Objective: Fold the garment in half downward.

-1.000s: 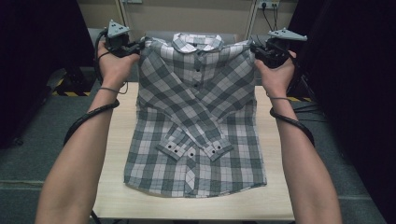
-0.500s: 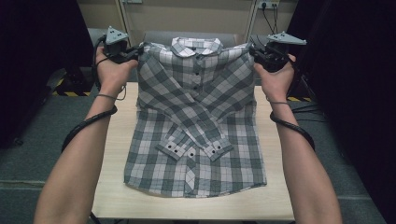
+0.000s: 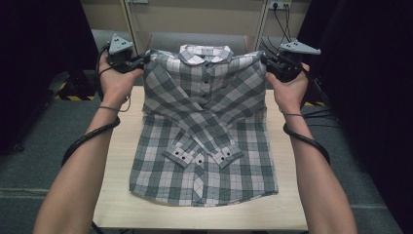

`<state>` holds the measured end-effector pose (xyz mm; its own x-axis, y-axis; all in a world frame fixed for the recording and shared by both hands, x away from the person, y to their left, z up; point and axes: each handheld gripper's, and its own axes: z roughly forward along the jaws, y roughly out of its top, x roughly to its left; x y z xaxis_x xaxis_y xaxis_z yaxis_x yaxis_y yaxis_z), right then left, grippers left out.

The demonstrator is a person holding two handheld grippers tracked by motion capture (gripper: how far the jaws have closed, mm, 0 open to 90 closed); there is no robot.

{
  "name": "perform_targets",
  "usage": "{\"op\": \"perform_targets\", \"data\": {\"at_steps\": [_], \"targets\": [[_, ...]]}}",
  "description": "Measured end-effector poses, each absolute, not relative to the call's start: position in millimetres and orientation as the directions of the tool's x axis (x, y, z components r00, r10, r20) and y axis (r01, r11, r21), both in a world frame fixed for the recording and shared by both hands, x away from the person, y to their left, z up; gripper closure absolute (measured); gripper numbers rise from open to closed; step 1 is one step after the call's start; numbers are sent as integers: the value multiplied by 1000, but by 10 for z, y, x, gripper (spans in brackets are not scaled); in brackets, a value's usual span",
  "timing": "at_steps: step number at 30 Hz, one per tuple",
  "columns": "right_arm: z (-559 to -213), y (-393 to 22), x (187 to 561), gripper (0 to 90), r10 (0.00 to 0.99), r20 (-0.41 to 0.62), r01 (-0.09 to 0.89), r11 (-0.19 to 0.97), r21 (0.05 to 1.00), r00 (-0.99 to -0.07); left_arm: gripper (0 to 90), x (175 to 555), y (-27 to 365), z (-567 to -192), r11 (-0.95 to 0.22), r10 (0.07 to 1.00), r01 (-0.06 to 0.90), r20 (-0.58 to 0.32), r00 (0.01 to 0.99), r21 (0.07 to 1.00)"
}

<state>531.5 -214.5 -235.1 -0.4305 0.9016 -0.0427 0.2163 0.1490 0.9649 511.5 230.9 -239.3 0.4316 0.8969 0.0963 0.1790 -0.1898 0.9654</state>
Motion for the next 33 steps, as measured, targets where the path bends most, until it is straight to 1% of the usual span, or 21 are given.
{"op": "perform_targets", "data": {"at_steps": [9, 22, 23, 24, 25, 33], "targets": [[-2414, -2179, 5224, 871, 900, -48, 210, 153, 966, -434, 870, 5025, 2292, -2419, -232, 881, 158, 138, 452, 960], [-2536, -2195, 5089, 871, 889, -57, 206, 166, 964, -453, 870, 4890, 2324, -2587, -249, 868, 162, 146, 475, 955], [-2547, -2195, 5075, 871, 889, -56, 205, 165, 965, -455, 870, 4869, 2323, -2596, -243, 870, 172, 136, 475, 954], [-2557, -2197, 5062, 871, 888, -58, 202, 167, 965, -456, 870, 4861, 2328, -2600, -250, 866, 161, 146, 478, 955], [-2567, -2198, 5048, 871, 887, -58, 202, 167, 965, -458, 870, 4839, 2326, -2608, -249, 867, 172, 140, 478, 953], [-2680, -2224, 4927, 871, 882, -60, 202, 173, 964, -468, 869, 4731, 2329, -2692, -269, 854, 168, 154, 497, 948]]}}
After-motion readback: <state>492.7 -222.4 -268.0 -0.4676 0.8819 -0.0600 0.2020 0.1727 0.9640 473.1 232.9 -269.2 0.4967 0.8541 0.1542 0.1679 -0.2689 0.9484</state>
